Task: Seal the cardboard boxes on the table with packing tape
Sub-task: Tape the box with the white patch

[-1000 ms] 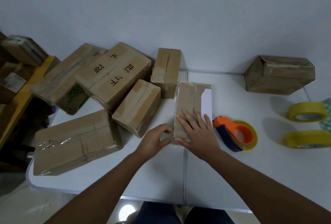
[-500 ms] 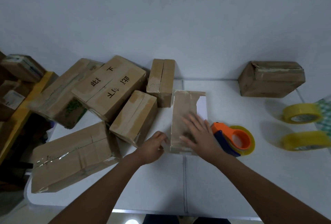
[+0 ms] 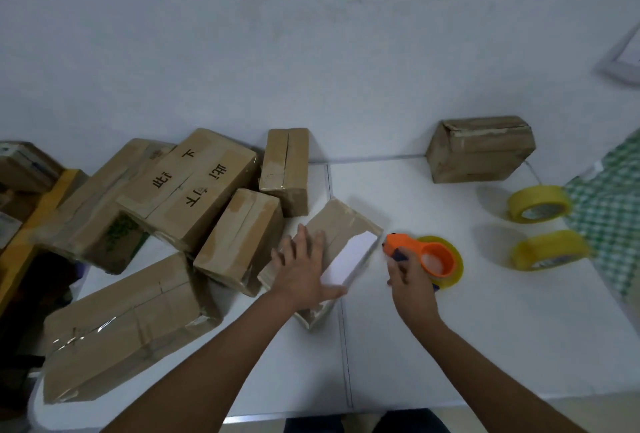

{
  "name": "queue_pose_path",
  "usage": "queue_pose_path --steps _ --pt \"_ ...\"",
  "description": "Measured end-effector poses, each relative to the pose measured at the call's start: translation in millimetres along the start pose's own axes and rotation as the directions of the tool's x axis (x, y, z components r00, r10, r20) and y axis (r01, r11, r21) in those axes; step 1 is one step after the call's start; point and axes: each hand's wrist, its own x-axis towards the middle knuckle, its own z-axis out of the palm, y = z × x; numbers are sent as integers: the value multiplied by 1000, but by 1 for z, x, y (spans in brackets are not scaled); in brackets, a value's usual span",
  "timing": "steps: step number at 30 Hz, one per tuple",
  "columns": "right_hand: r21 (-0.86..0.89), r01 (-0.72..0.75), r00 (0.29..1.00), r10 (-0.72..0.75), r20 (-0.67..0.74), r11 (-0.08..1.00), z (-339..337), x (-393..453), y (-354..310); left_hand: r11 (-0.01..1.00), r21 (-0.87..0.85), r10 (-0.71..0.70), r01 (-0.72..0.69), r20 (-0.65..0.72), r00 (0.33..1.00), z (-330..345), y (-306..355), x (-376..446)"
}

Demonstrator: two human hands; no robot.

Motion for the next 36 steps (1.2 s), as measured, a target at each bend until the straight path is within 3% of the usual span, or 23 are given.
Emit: queue_pose_path --steps 3,6,9,11,13,15,19,21,23,28,33,36 --pt "-77 122 990 -127 -62 990 -12 11 0 979 68 182 -191 126 975 -7 -13 -5" --pt "-133 136 990 -140 -21 982 -15 23 -3 929 147 303 -341 229 925 -10 -20 -12" --pt "-84 132 981 -118 156 988 -13 28 -3 870 201 399 -449 248 883 -8 -13 -17" --pt "-154 177 955 -131 267 972 -14 30 1 850 183 449 -494 241 861 -8 -10 -20" --pt "-255 214 952 -144 269 943 -18 32 9 835 143 496 -531 223 839 -9 -10 -22" --pt "-297 215 969 -165 183 930 -23 30 19 810 140 546 -569 173 820 -13 -13 -24" --pt "-214 195 980 -184 73 957 -26 13 45 852 237 495 -467 -74 866 -15 -11 -20" --pt "-143 180 982 -171 78 973 -20 2 52 924 172 375 -341 -230 898 -8 -9 -19" --pt "-84 143 987 -136 82 986 -14 -6 52 944 78 327 -320 -321 889 2 -5 -21" --pt "-64 119 990 -114 78 991 -6 -7 45 943 85 333 -322 -226 915 21 2 -25" --pt "-2 148 969 -145 200 989 -4 -1 31 949 141 301 -283 -123 946 16 3 -19" --pt "-33 143 974 -135 184 989 -12 8 38 939 110 340 -326 -153 928 18 -6 -13"
